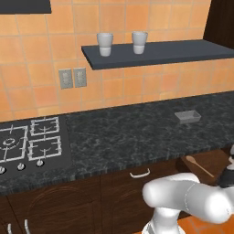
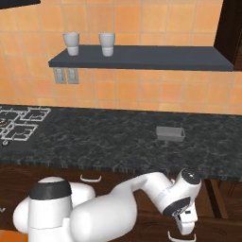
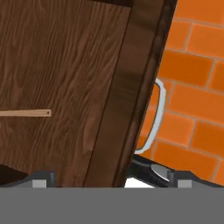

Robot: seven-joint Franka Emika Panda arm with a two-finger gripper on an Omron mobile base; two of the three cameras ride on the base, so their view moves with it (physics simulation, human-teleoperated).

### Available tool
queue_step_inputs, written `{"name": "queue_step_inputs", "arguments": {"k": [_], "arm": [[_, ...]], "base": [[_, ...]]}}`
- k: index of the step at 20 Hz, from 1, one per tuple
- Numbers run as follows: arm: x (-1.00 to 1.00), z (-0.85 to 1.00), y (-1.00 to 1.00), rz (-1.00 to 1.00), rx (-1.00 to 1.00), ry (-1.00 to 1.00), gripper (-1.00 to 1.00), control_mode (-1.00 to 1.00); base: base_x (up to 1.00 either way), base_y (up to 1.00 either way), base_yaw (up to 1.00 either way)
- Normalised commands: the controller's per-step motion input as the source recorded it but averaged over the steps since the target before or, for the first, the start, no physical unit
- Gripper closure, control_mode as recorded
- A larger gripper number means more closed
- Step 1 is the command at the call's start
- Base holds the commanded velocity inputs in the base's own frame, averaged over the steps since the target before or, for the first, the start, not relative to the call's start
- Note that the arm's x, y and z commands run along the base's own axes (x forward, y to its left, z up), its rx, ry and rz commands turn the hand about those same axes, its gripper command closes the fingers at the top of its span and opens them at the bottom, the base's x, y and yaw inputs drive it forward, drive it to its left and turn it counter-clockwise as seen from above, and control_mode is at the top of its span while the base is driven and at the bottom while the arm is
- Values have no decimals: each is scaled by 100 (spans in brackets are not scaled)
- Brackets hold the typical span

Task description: Pick the wooden spoon from the drawer and place it on the counter.

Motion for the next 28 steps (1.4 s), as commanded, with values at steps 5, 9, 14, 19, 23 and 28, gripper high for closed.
{"name": "queue_step_inputs", "arguments": {"k": [5,9,14,19,23,28], "arm": [[33,-33,-14,0,-1,-1,-100,-100],[16,-28,-3,0,-5,0,-100,-100],[0,-42,0,0,-10,0,-100,-100],[-36,-22,0,0,-3,5,-100,-100],[-100,-5,-3,0,0,0,-100,-100],[-100,-10,-16,-5,0,0,-100,-100]], "base": [[0,0,0],[0,0,0],[0,0,0],[0,0,0],[0,0,0],[0,0,0]]}}
